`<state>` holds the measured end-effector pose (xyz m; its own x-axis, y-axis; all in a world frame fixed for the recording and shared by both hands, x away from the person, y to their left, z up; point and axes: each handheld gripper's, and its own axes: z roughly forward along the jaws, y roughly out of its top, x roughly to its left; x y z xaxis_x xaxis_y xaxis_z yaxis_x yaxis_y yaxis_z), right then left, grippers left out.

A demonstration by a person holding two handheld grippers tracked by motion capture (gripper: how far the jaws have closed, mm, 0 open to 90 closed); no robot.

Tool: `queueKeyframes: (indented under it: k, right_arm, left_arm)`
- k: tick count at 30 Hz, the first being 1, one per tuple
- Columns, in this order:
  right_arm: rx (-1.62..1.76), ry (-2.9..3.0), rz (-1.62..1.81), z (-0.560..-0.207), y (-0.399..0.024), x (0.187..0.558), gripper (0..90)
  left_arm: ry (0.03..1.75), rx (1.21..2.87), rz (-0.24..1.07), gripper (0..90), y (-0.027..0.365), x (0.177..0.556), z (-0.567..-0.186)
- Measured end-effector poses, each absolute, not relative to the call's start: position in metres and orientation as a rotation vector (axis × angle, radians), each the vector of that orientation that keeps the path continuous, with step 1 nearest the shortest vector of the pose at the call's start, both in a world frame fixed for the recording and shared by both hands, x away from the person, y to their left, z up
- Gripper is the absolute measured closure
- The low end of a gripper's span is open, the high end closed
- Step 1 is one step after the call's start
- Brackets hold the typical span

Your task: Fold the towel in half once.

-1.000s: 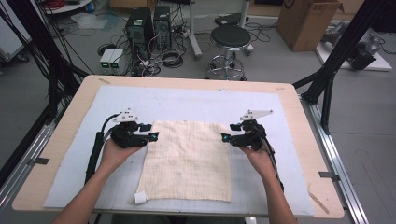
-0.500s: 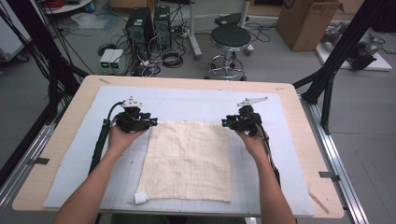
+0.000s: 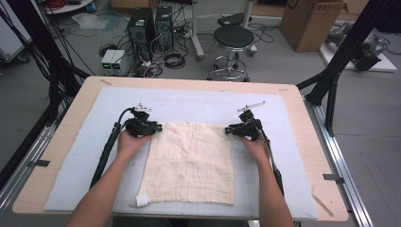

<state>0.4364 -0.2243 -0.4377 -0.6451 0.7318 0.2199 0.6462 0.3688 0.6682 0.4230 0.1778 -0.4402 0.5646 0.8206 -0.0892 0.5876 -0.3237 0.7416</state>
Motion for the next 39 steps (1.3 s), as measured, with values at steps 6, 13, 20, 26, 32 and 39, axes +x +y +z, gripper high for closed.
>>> queueKeyframes:
  k: [6,13,20,26,32,39]
  right_arm:
    - [1.223,2.515,1.115,-0.435,-0.218,0.436,85.0]
    - [1.223,2.452,1.157,-0.422,-0.224,0.432,85.6]
    - [1.218,2.412,1.185,-0.408,-0.227,0.433,85.8]
    - [1.196,2.39,1.231,-0.399,-0.224,0.435,86.0]
    - [1.166,2.348,1.277,-0.379,-0.224,0.437,86.0]
    - [1.177,2.379,1.297,-0.379,-0.225,0.433,85.9]
  left_arm:
    - [1.132,2.033,0.369,84.6,0.178,0.423,-0.44]
    - [1.154,1.964,0.324,86.3,0.182,0.426,-0.439]
    - [1.178,1.874,0.32,86.8,0.193,0.43,-0.43]
    - [1.175,1.83,0.342,86.8,0.203,0.436,-0.41]
    - [1.129,1.796,0.367,86.7,0.208,0.438,-0.386]
    - [1.1,1.871,0.378,86.8,0.206,0.43,-0.386]
